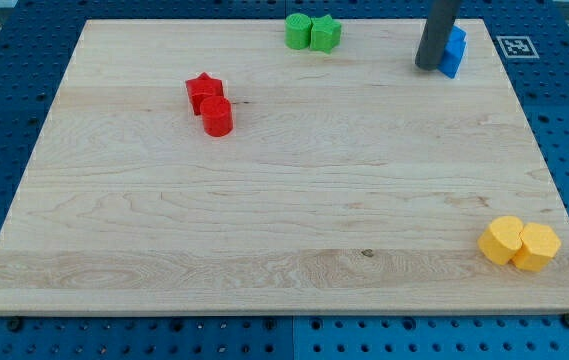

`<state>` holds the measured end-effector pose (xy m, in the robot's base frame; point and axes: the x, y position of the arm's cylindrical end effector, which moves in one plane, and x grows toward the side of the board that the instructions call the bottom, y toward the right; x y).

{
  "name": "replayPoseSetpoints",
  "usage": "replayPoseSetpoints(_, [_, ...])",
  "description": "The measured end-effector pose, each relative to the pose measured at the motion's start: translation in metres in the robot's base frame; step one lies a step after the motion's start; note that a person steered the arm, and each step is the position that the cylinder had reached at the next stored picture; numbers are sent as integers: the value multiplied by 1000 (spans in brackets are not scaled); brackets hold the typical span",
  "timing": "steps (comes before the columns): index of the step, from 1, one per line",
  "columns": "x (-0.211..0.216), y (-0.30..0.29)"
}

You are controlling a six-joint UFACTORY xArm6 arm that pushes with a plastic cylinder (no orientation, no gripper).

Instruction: Push the green star along with green circle a bit left

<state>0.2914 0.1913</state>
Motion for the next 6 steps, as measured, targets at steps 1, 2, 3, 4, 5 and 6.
replayPoseSetpoints(1, [-2, -18])
replayPoseSetpoints(2, [-19, -41])
replayPoseSetpoints(3, [-47, -57])
replayPoseSetpoints(4, [-67, -89])
replayPoseSetpoints(5, [-72, -111])
replayPoseSetpoints(6, [-74, -117])
